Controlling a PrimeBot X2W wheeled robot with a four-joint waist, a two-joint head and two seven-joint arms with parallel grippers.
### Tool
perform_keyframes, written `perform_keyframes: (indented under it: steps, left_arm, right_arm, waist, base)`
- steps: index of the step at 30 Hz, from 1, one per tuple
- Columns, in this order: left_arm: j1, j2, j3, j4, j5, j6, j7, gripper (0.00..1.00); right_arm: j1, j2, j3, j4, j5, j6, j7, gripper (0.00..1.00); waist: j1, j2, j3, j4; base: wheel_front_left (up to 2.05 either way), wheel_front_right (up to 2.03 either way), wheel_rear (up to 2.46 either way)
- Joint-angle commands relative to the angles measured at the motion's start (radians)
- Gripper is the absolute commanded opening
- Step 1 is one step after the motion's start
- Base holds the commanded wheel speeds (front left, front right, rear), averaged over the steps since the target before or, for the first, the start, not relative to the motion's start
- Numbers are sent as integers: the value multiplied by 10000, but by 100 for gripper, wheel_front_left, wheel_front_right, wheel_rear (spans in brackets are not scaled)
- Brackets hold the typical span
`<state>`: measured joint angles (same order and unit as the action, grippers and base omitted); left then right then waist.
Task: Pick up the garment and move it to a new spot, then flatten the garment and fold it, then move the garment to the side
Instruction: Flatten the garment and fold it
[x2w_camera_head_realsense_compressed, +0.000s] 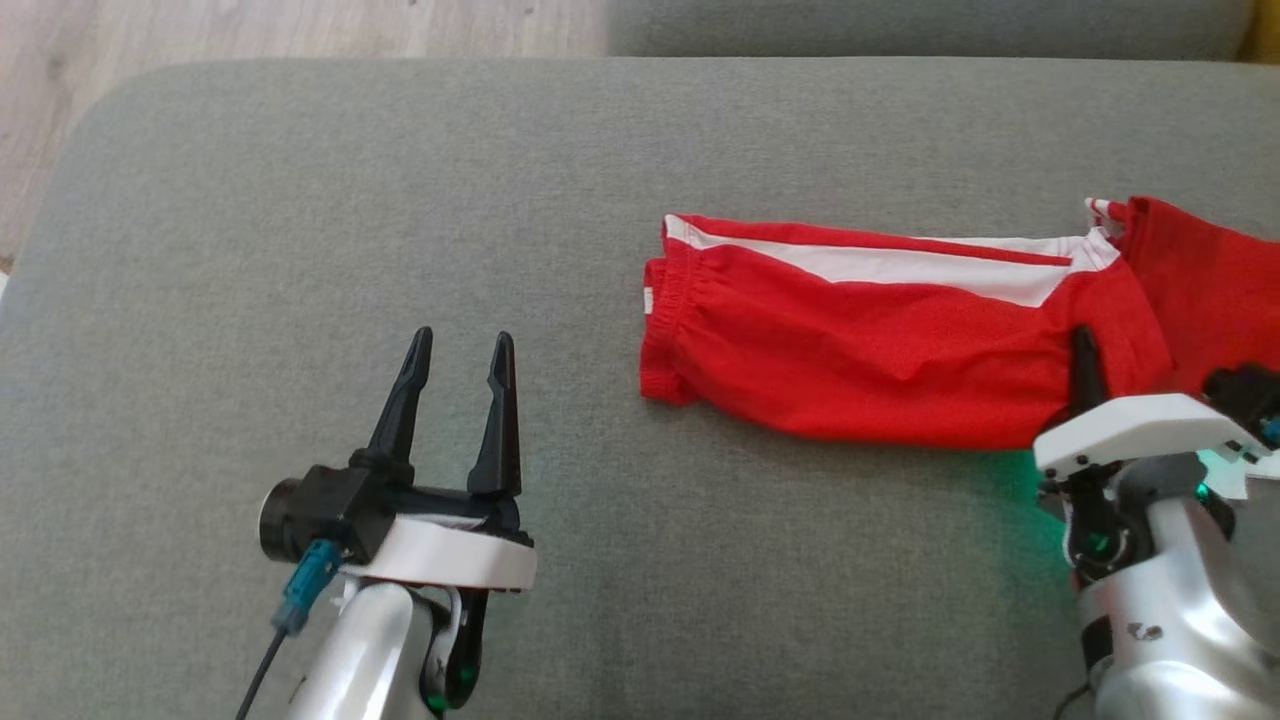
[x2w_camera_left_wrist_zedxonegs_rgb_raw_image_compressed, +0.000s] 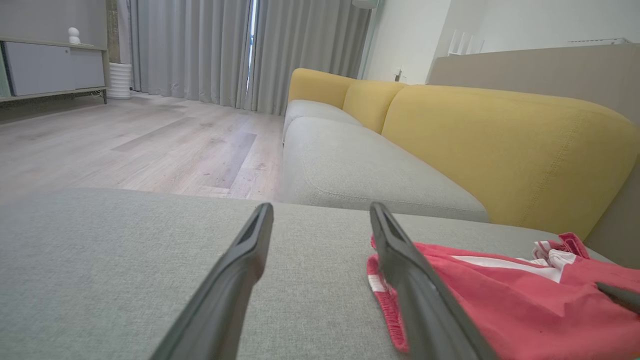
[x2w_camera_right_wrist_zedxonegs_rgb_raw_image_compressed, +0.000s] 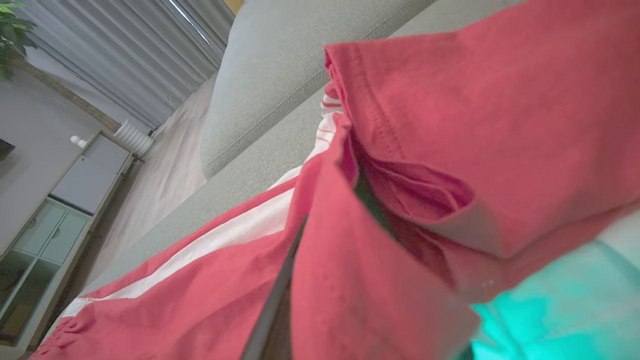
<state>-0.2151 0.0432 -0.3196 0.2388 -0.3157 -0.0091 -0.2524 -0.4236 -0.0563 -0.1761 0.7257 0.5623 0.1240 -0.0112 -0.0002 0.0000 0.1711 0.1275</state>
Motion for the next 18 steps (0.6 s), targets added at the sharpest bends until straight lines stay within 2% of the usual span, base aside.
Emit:
perform_keyframes:
  steps: [1, 9, 18]
  left_arm:
    - [-150, 70, 383, -333, 89, 0, -93, 100]
    - [-137, 70, 406, -227, 188, -70, -93, 100]
    - [-52, 70, 443, -117, 108, -82, -93, 100]
  right_arm:
    - [-297, 59, 401, -290, 87, 67, -241, 0]
    - [-864, 59, 1199, 351, 313, 67, -1192, 0]
    - [-1598, 60, 2167, 592, 738, 67, -1838, 0]
  waist:
    - [2, 0, -19, -59]
    - [2, 0, -28, -78]
    - [2, 0, -281, 295]
  base:
    - [0, 0, 0]
    - [0, 0, 0]
    - [0, 0, 0]
